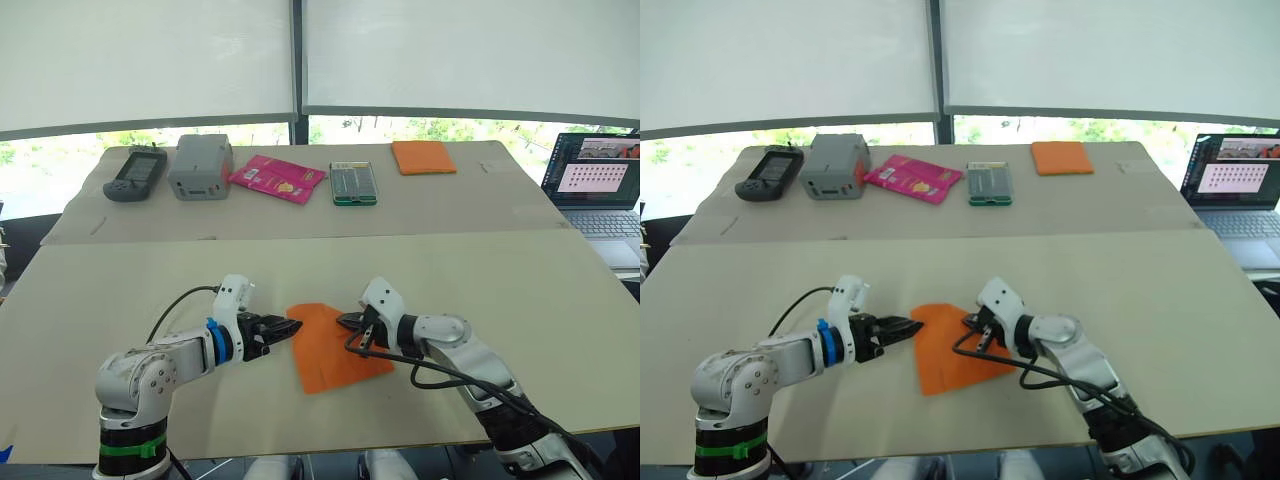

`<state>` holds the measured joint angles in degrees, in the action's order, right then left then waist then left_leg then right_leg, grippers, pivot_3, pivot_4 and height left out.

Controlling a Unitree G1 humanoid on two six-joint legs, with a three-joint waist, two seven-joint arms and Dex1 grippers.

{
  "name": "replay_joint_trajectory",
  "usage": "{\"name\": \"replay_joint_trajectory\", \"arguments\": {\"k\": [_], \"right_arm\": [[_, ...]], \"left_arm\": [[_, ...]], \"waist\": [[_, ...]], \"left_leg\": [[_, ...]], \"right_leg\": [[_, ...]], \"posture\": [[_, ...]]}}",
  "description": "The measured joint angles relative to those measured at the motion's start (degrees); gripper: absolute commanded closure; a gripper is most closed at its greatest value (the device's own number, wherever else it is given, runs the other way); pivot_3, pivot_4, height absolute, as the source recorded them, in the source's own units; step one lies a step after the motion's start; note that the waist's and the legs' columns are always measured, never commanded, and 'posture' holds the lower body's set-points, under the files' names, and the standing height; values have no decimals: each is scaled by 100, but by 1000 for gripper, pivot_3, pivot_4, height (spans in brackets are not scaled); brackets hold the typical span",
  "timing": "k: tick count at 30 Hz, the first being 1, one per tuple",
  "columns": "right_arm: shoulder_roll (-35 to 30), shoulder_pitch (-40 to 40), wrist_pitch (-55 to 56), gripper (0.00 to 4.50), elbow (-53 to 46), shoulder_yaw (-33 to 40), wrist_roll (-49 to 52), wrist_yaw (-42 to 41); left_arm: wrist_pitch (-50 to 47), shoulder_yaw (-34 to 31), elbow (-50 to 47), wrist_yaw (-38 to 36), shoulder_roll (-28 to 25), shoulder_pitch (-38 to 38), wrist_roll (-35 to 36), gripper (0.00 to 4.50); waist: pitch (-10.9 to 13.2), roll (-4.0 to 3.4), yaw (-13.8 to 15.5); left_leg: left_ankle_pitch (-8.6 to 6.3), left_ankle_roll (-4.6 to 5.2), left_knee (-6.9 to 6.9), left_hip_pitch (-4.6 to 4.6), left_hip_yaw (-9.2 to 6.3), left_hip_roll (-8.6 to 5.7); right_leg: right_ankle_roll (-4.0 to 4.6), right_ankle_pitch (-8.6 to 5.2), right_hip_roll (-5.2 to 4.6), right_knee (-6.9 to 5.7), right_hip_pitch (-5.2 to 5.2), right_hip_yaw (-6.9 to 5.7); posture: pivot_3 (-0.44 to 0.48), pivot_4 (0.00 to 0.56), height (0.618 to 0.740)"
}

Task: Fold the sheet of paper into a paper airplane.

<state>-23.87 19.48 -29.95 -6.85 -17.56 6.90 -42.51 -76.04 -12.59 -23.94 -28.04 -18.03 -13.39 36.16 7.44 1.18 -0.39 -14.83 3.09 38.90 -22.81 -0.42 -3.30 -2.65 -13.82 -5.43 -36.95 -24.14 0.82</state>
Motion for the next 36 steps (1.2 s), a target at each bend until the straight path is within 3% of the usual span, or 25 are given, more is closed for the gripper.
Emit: {"name": "replay_joint_trajectory", "arguments": {"k": [4,17,23,36], "right_arm": [[0,-21,-24,4500,-40,13,0,55],[18,-126,-64,4500,-177,50,10,233],[252,16,-347,4500,-176,252,130,435],[229,177,-797,4500,-392,681,423,439]], "left_arm": [[93,55,314,90,37,-189,-2,4483],[470,336,820,-77,-139,-607,94,4483],[1212,898,1003,-452,-569,-884,-147,4483],[1621,1858,925,-703,-800,-672,-460,4483]], "waist": [[0,0,13],[0,0,33],[5,-2,38],[7,-4,29]], "left_leg": [[0,1,0,-3,0,0],[0,-1,0,-5,0,-1],[4,-6,0,-16,-1,-2],[3,-4,-4,-28,-5,-1]], "right_leg": [[0,0,-1,1,-2,0],[0,0,-13,4,-3,2],[1,1,-21,8,-11,3],[1,1,-21,16,-17,6]], "posture": [[0,150,740],[0,150,740],[0,150,740],[0,150,740]]}}
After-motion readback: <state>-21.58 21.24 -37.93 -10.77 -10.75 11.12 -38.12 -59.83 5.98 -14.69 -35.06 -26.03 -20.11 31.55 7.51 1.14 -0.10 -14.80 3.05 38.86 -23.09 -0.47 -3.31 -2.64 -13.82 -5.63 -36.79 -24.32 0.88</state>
